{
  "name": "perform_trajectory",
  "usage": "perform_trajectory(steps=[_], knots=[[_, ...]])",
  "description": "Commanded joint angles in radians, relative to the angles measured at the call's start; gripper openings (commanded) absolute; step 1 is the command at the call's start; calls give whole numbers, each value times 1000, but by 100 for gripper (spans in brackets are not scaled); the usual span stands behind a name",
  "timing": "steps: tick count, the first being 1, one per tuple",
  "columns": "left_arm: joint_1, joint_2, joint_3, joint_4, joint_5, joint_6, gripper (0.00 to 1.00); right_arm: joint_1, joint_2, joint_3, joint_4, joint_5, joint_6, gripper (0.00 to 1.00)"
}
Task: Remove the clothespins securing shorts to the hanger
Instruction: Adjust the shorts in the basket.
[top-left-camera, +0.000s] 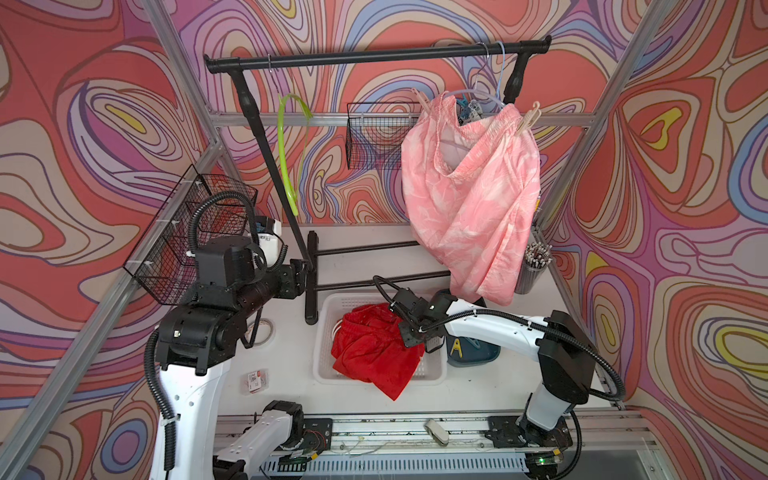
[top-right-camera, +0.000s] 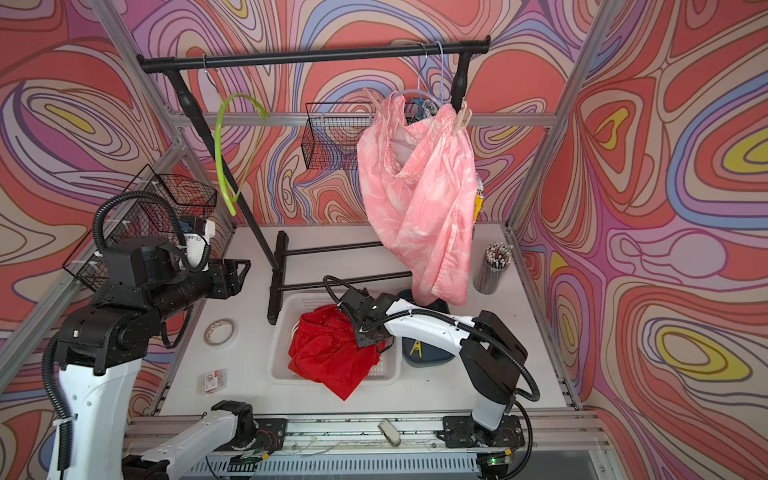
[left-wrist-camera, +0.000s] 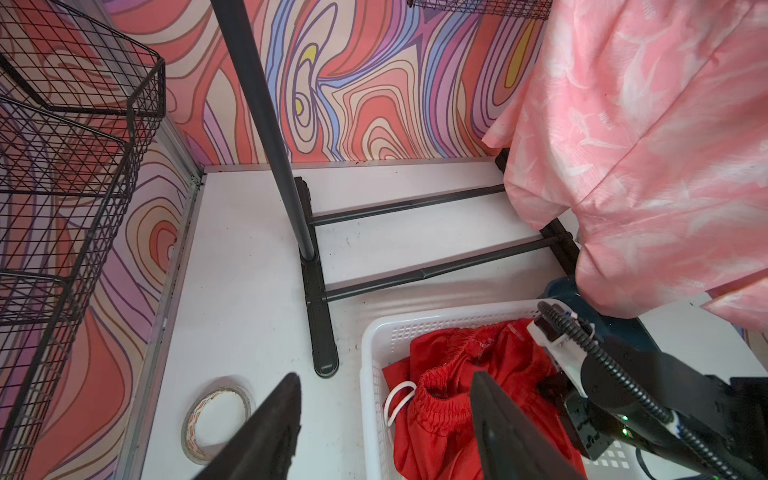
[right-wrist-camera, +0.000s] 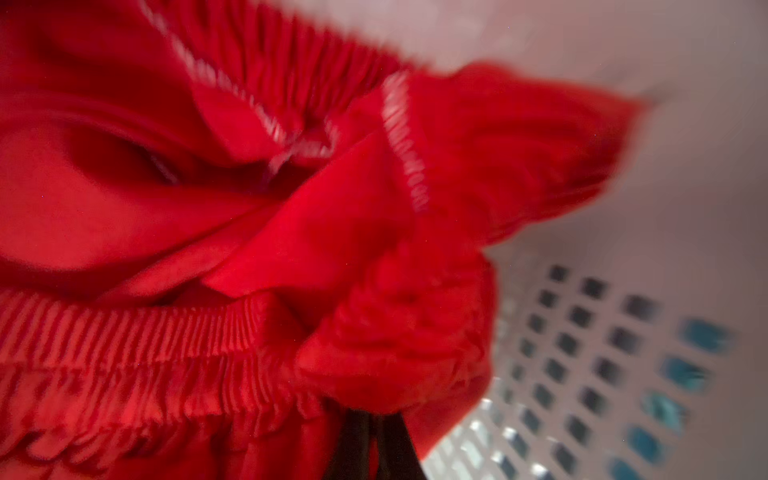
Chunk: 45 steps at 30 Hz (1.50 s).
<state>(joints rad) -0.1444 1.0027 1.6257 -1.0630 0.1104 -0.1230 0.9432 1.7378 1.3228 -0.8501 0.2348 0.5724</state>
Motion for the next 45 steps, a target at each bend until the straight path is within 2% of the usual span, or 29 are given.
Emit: perform_trajectory(steps=[1,6,12,18,23,24,25,27,29,33,36,45], knots=[[-4,11,-29,38,55,-31,66,-1,-8,87,-66,222,-2,0],[-4,36,-57,76,100,-50,64,-1,26,74,-34,307,-42,0],[-7,58,-81,97,184,-34,63,-1,130,17,32,395,-18,0],[-18,66,-91,110,217,-27,61,0,194,-26,46,371,5,0],[-26,73,-89,100,226,-15,61,1,158,-48,43,281,50,0],[-27,72,-89,97,221,-13,61,1,135,-39,40,256,48,4],[-27,70,-90,97,218,-11,61,2,110,-22,29,239,47,14],[-30,68,-90,98,219,-9,62,1,61,29,-2,206,23,29],[-32,65,-92,100,234,-8,62,2,10,97,-32,179,-6,35],[-41,56,-109,105,259,-8,62,2,-83,250,-102,146,-85,39],[-46,52,-119,113,271,-6,62,3,-110,403,-194,166,-143,42],[-75,68,-107,158,315,0,62,8,-52,960,-411,447,-368,44]])
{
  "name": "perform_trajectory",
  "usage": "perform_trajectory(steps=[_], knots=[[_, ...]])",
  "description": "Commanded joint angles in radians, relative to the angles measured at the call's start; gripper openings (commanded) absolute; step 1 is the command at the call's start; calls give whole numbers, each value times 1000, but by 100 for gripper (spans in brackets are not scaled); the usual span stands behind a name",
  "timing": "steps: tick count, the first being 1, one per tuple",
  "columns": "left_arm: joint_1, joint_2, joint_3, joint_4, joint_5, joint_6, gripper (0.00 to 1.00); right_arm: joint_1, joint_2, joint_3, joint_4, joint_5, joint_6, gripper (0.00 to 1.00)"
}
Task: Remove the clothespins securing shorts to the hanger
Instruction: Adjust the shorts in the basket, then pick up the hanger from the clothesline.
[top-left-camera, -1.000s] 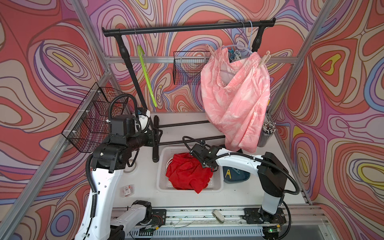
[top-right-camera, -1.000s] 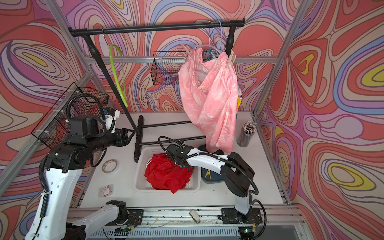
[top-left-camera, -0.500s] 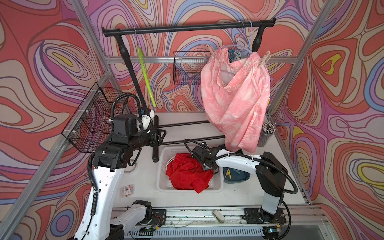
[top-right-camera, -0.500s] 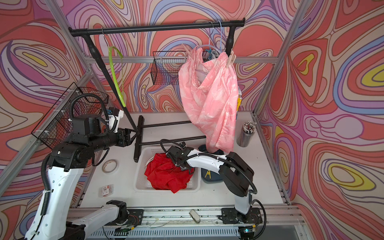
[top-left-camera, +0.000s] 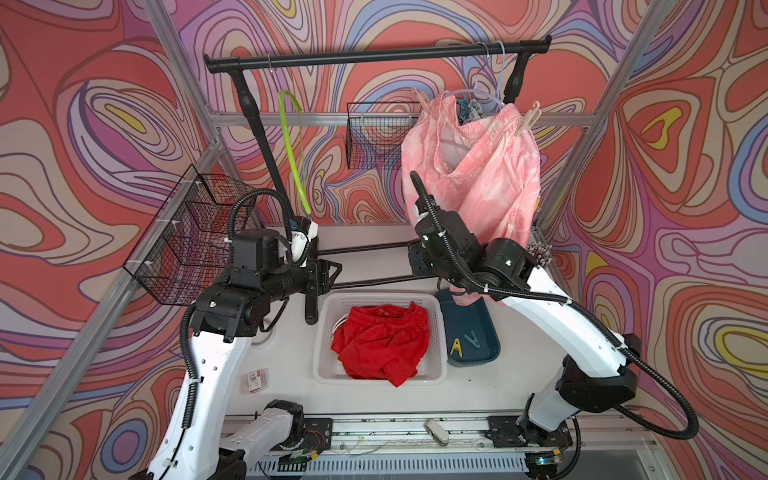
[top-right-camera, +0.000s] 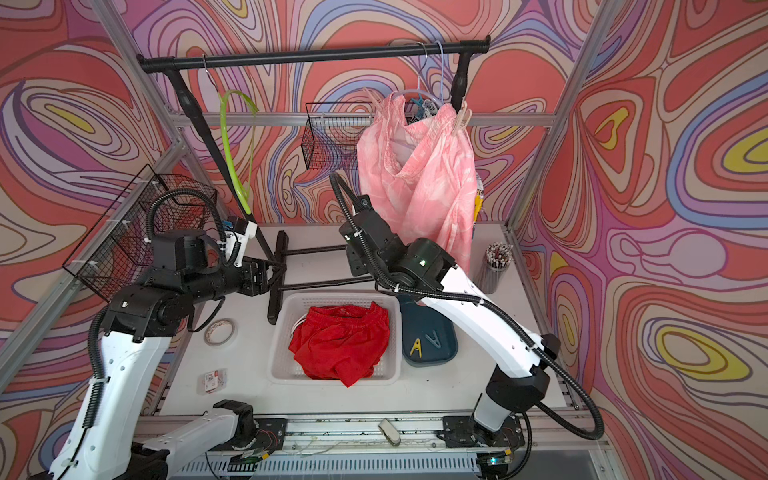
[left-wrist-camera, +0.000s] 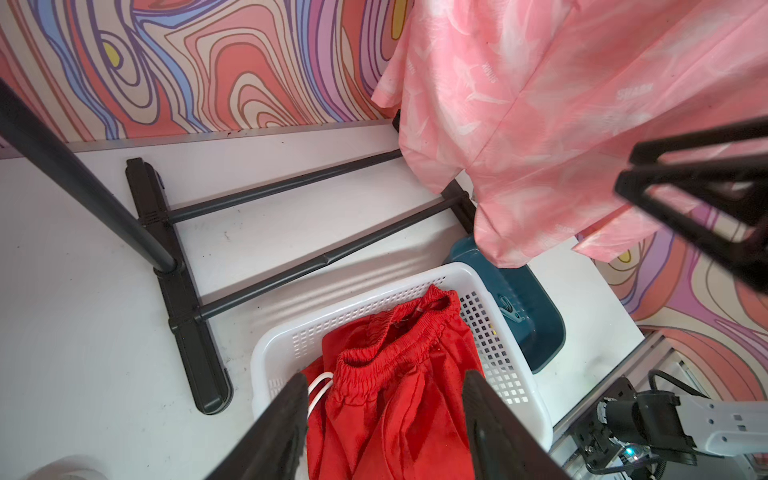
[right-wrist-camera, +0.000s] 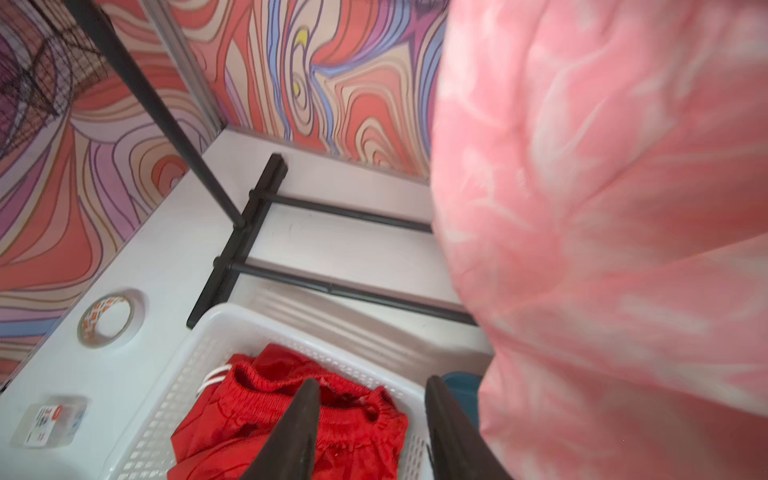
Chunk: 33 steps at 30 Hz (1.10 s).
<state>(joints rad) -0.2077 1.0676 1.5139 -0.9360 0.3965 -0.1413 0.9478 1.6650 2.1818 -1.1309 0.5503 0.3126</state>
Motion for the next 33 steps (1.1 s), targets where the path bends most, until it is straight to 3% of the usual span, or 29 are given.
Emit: perform_trajectory(steps=[1,6,10,18,25,30,33], knots=[[-14,5,6,29,29,22,62,4,22,141,-137,142,-126,44],[-19,12,3,36,37,46,62,3,-16,253,-102,181,-203,44],[-21,19,-3,53,59,50,62,3,-134,169,51,284,-288,45],[-36,41,-23,103,90,40,62,4,-396,-57,451,342,-550,46],[-81,81,-10,134,84,34,62,4,-351,37,447,391,-690,63],[-134,130,22,158,63,35,61,1,-281,108,377,398,-690,71],[-159,160,53,155,27,41,60,-88,-225,135,301,342,-641,71]])
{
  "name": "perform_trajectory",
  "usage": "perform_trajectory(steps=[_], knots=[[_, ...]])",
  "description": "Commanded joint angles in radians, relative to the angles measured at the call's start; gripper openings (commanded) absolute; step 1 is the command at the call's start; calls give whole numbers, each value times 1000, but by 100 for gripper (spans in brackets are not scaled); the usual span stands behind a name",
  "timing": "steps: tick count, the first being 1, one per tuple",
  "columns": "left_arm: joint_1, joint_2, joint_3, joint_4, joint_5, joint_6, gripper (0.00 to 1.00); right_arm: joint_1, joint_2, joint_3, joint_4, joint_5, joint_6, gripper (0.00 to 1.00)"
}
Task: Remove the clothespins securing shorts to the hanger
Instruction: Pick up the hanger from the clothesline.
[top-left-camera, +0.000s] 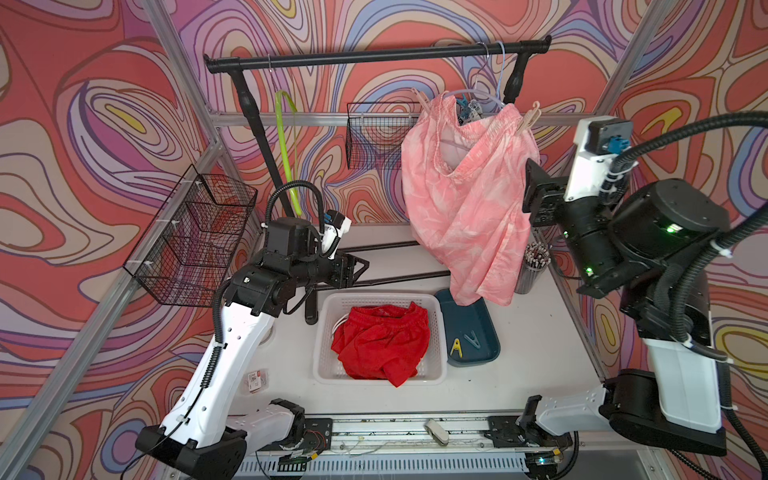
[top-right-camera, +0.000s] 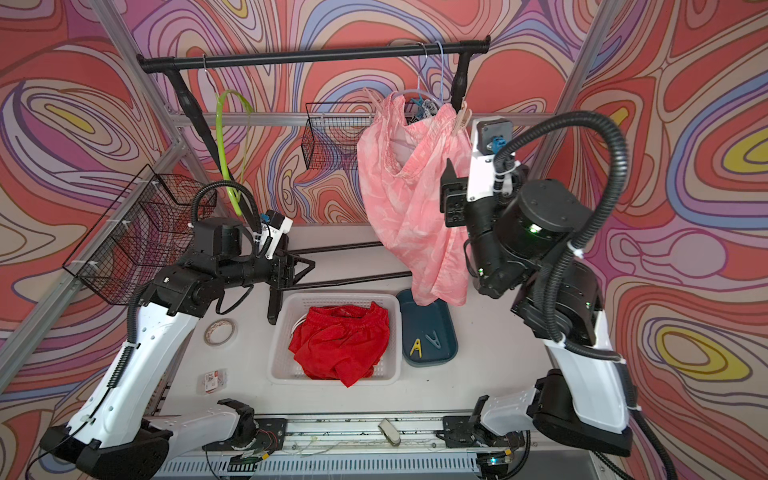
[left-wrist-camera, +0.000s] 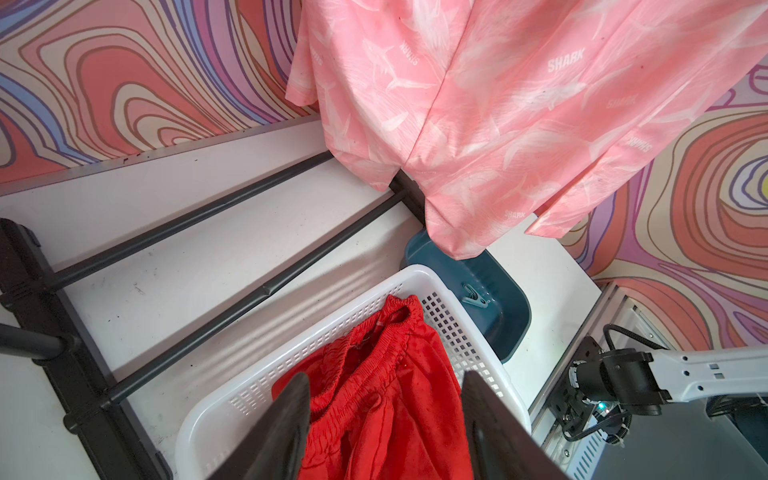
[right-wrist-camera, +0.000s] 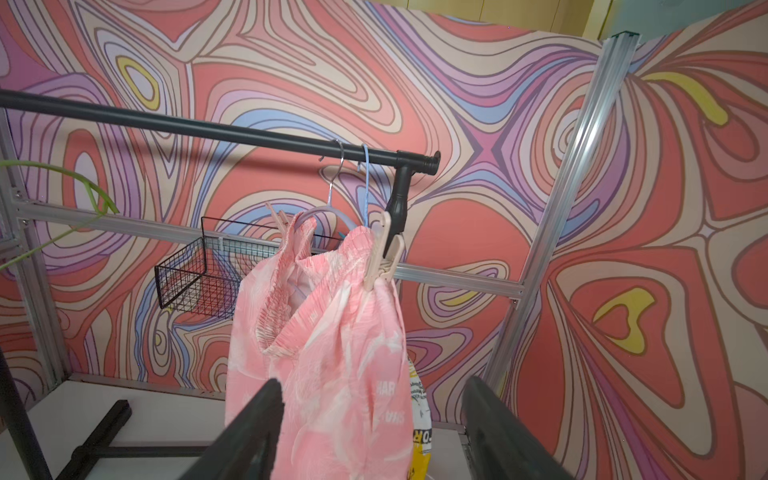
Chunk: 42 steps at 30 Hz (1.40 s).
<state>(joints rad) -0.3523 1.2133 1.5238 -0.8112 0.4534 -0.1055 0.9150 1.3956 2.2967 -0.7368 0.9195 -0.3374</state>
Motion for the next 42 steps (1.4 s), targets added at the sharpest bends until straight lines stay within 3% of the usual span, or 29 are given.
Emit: perform_trajectory(steps=[1,4,9,11,14,21,25,27,28,36,42], knots=[[-16,23,54,28,-32,6,60,-119,55,28,-110,-95,45,71],[-17,34,71,24,-32,10,59,-269,107,94,-166,-222,75,71],[-19,37,64,33,-19,15,59,-354,144,171,-172,-334,66,74],[-18,44,60,38,-15,12,59,-451,178,222,-228,-457,100,75],[-18,65,62,41,-7,7,59,-659,256,306,-341,-742,198,75],[-22,81,73,44,-18,5,59,-691,221,144,-241,-916,212,72],[-24,102,81,44,-16,2,59,-691,229,148,-256,-1044,215,62],[-25,113,79,43,-12,-1,58,-691,225,131,-248,-1069,218,47],[-26,116,79,43,-12,-1,58,-691,219,117,-238,-1070,218,46],[-29,129,79,27,-19,7,58,-689,145,52,-144,-1069,254,67],[-31,131,76,24,-17,7,58,-619,109,31,-119,-941,218,70]])
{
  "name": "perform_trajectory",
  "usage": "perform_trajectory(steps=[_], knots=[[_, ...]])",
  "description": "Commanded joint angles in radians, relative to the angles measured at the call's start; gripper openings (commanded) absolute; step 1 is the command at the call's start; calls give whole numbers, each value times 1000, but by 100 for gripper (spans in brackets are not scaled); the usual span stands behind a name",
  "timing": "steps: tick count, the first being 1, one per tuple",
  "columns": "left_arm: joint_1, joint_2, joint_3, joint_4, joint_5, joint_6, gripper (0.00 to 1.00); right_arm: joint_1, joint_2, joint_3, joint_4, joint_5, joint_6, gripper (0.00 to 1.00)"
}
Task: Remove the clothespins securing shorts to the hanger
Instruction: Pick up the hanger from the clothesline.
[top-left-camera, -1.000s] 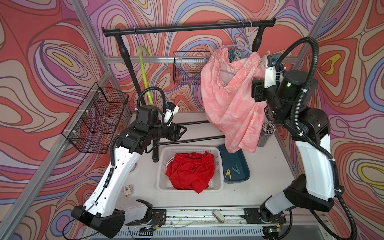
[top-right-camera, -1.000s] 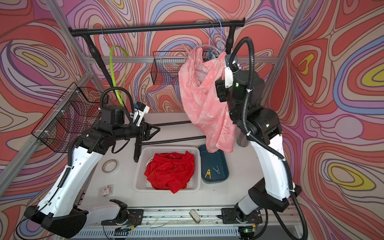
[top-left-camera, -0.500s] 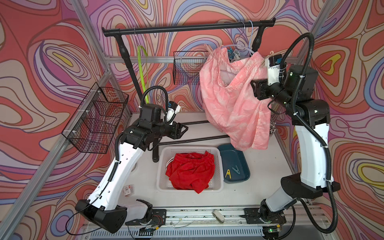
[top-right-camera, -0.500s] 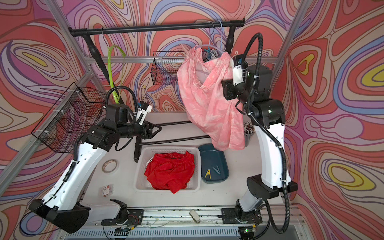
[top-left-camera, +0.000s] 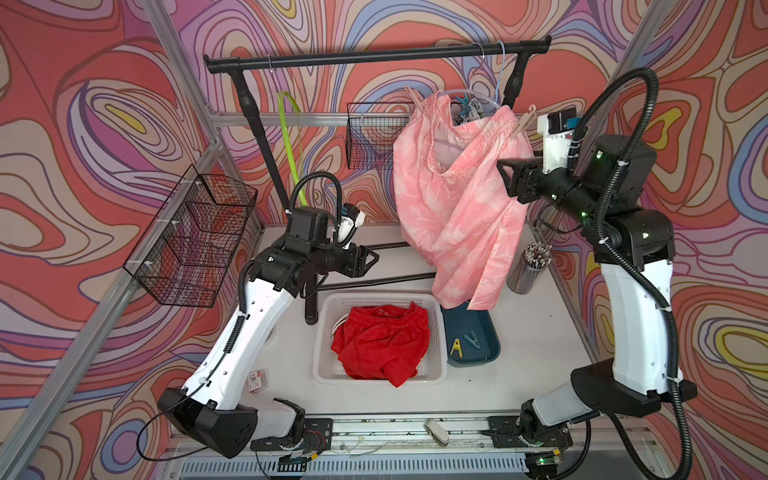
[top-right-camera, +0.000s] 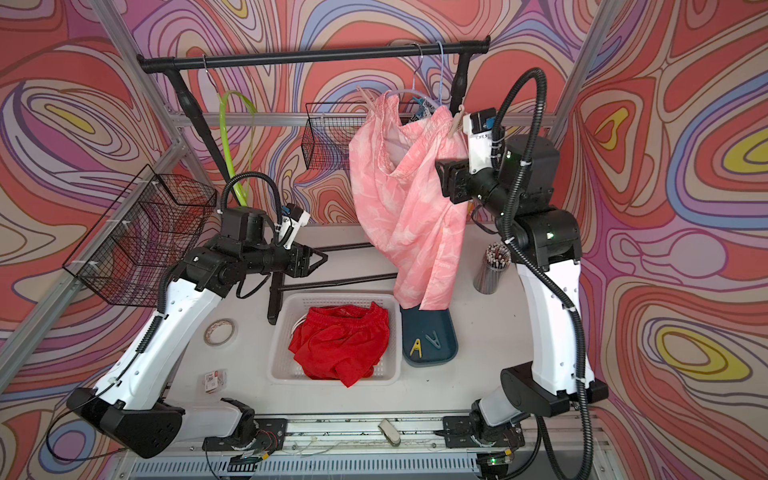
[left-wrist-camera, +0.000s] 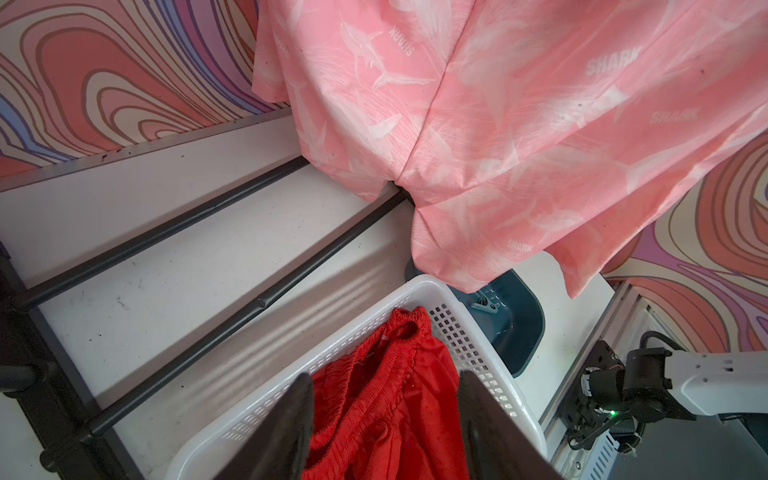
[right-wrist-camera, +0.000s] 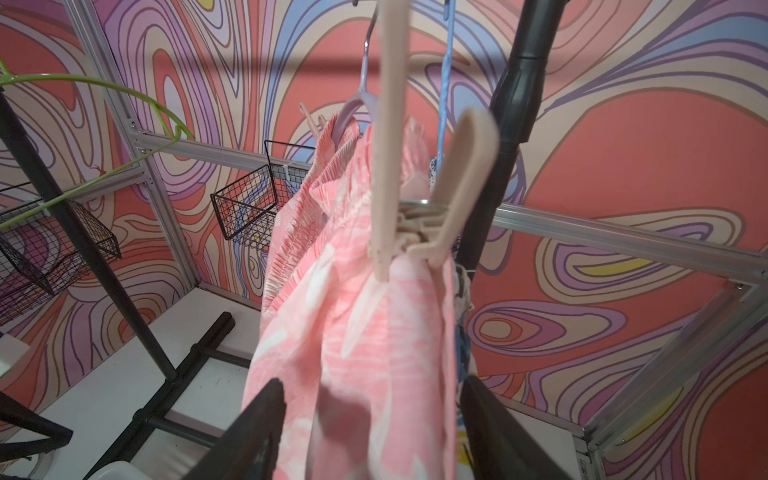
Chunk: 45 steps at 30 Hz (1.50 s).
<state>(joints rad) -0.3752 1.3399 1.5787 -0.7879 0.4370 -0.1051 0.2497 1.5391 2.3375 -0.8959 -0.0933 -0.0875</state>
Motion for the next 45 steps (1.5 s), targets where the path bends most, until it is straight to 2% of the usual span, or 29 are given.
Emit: perform_trajectory(steps=[1,4,8,10,14,17,20,27,30,33,37,39,42,45], knots=[[-7,5,20,0,-2,6,58,74,-43,-20,50,112,-52,69],[-9,5,21,-4,-3,4,58,125,-49,-34,62,193,-91,66],[-12,7,21,-8,-4,1,58,141,-38,-41,56,202,-104,46],[-14,8,21,-10,-6,0,58,141,-27,-43,51,212,-110,40],[-16,11,20,-18,-10,1,58,141,-4,-53,63,211,-109,33],[-17,15,20,-17,-8,-1,58,144,28,-44,91,159,-86,29],[-19,23,19,-22,-5,-2,58,190,81,-8,100,154,-88,25],[-18,29,6,-23,-6,0,58,302,120,-12,196,254,-128,31],[-19,31,5,-22,-3,2,58,332,124,-17,224,260,-138,33],[-20,33,5,-21,3,1,58,383,161,9,220,273,-154,40],[-19,31,2,-22,6,0,58,504,220,25,251,383,-241,48],[-21,28,-1,-25,2,3,58,522,257,49,248,380,-239,48],[-20,20,-8,-30,2,7,58,522,289,67,250,386,-236,43],[-21,13,-13,-34,-2,10,58,522,307,64,272,432,-223,42]])
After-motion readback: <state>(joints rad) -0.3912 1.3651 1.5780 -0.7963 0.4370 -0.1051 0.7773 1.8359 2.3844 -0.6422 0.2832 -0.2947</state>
